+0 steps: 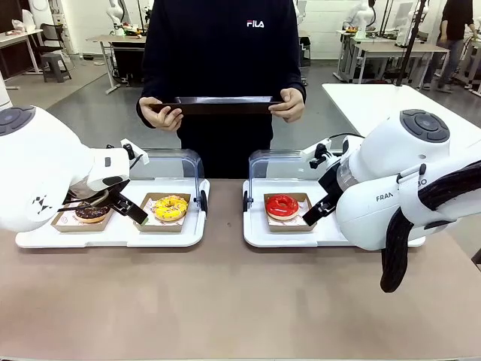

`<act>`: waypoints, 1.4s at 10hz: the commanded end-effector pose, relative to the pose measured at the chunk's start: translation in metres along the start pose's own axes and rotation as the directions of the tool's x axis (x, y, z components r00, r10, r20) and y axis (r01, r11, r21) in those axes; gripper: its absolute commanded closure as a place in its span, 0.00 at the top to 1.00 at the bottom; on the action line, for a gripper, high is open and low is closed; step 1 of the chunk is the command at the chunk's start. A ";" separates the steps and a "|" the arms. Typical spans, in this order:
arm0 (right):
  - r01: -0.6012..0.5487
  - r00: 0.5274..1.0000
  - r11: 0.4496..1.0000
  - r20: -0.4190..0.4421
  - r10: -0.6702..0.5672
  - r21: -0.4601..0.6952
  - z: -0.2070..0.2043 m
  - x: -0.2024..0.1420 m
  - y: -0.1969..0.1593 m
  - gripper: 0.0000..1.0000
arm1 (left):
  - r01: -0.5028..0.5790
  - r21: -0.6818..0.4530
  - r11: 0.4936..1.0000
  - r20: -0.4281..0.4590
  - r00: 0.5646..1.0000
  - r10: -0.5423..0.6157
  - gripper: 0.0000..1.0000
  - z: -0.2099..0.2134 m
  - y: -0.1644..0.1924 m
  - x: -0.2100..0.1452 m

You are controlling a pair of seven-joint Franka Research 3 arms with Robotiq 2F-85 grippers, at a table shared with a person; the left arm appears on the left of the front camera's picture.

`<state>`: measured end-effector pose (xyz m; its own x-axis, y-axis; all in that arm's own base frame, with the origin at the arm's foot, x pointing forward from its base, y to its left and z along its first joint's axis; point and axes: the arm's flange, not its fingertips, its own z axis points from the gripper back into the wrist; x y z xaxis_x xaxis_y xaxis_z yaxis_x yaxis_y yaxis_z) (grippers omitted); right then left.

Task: Provide the desired donut to the person.
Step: Pick up and lift the Paper togo box containing the Donut pointed at by the person.

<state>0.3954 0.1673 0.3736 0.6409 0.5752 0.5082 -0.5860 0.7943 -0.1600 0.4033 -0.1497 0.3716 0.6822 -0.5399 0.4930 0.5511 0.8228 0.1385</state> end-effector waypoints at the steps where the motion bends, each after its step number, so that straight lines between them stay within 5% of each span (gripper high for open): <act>1: 0.000 1.000 1.000 0.000 0.000 0.000 0.000 0.000 0.000 1.00 | 0.000 0.000 1.000 0.000 1.000 0.000 1.00 0.000 0.000 0.000; 6: 0.000 1.000 1.000 0.000 0.000 0.000 0.000 0.000 0.000 1.00 | 0.000 0.000 1.000 0.000 1.000 0.000 1.00 0.000 0.000 0.000; 9: -0.121 0.991 0.989 -0.046 0.125 0.082 0.091 -0.063 -0.037 1.00 | 0.048 -0.061 0.997 0.002 0.999 -0.048 1.00 0.060 0.026 -0.027; 14: -0.389 0.906 0.901 0.258 0.335 0.194 0.148 -0.166 -0.106 1.00 | 0.108 -0.301 0.947 0.101 0.992 -0.081 1.00 0.131 0.082 -0.108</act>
<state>0.3487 -0.0300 0.4948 0.3091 0.7604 0.5711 -0.8455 0.4947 -0.2011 0.3662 -0.0226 0.4715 0.6000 -0.5842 0.5465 0.7173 0.6954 -0.0441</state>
